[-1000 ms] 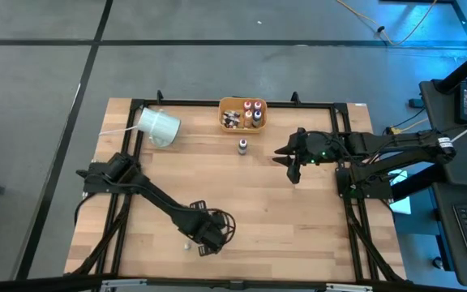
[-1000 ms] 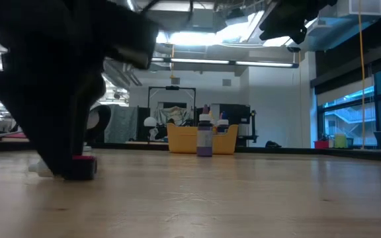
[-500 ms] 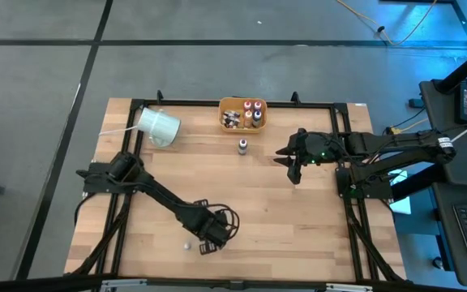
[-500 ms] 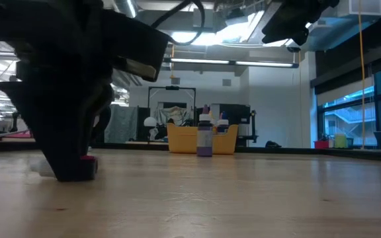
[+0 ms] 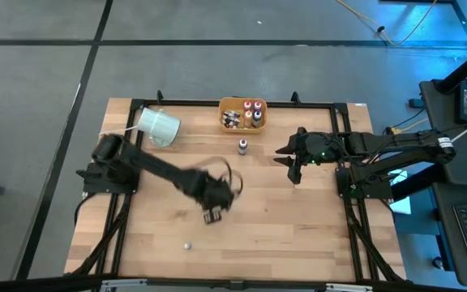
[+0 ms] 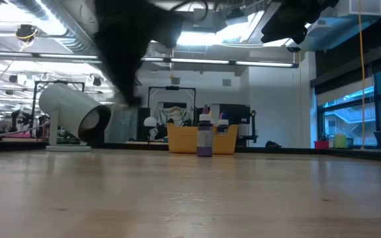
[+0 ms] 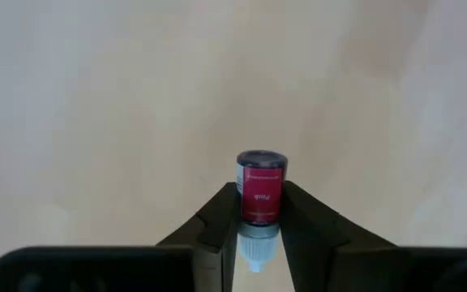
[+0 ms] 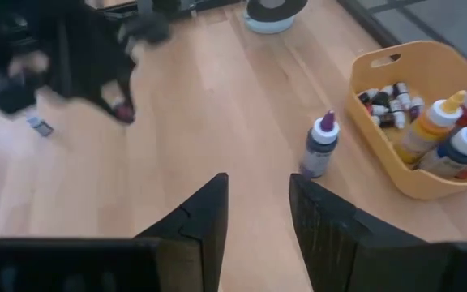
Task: Pick & Place food coloring
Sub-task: Put the pink food coloring bottle into the yellow bin
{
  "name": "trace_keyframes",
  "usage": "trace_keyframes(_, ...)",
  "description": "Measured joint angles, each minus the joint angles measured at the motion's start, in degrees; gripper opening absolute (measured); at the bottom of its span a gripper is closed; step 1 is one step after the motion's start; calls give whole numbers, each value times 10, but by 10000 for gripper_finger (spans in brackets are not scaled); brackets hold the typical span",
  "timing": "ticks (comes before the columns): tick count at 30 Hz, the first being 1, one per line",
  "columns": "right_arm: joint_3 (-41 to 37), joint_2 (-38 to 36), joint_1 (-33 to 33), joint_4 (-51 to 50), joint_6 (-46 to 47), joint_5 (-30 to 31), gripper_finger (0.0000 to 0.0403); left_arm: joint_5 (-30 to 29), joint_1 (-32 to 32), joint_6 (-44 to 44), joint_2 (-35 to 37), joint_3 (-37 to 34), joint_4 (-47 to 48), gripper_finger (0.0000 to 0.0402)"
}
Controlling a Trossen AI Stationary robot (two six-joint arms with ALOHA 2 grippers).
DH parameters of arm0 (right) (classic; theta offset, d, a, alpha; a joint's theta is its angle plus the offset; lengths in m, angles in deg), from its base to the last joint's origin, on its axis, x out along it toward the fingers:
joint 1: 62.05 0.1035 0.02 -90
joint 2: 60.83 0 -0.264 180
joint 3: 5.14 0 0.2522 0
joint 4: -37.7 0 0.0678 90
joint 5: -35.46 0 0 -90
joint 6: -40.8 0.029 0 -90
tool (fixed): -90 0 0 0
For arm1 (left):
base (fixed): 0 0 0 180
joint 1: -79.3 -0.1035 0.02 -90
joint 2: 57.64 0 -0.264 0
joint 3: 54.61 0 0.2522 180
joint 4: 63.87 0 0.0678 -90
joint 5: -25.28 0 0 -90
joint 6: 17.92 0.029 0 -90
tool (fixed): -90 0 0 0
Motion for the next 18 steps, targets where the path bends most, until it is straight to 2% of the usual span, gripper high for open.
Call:
trace_keyframes(3,0,0,0,1,-11,16,134,-21,-59,45,49,0,-12,70)
trace_keyframes(8,0,0,0,4,-14,60,134,-23,-182,135,99,1,-57,73)
trace_keyframes(12,0,0,0,5,-14,99,134,-17,-271,213,102,1,-148,73)
trace_keyframes(18,0,0,0,4,-13,144,134,36,-380,285,70,1,-282,74)
